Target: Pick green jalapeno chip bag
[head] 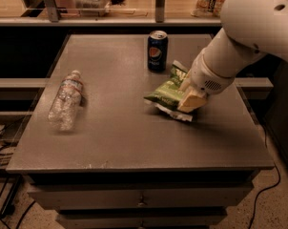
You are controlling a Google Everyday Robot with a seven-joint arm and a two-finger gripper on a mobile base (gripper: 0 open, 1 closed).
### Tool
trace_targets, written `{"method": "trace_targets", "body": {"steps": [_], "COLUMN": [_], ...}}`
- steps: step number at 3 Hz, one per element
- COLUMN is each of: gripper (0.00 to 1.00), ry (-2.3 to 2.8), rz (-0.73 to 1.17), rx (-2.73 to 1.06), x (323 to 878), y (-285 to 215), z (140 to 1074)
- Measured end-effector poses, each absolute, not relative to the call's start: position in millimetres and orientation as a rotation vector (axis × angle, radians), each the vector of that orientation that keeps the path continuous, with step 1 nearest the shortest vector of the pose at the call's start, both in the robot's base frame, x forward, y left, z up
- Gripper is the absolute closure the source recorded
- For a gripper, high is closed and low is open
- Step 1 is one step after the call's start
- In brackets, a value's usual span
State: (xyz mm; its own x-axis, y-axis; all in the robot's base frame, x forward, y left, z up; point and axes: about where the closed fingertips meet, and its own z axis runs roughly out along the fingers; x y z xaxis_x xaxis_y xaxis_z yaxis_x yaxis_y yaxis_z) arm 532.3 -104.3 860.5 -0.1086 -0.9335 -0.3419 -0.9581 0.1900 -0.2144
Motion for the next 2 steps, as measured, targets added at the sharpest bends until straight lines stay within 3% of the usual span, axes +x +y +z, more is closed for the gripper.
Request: {"method": "trace_targets", "body": {"steps": [1,2], "gripper": [0.87,1.00], "ry": [2.067,1.816], "rz": [0.063,-0.202], "rx": [-1.769,-1.712], "x": [533,539], "y": [-109,-118], "z": [870,1044]}}
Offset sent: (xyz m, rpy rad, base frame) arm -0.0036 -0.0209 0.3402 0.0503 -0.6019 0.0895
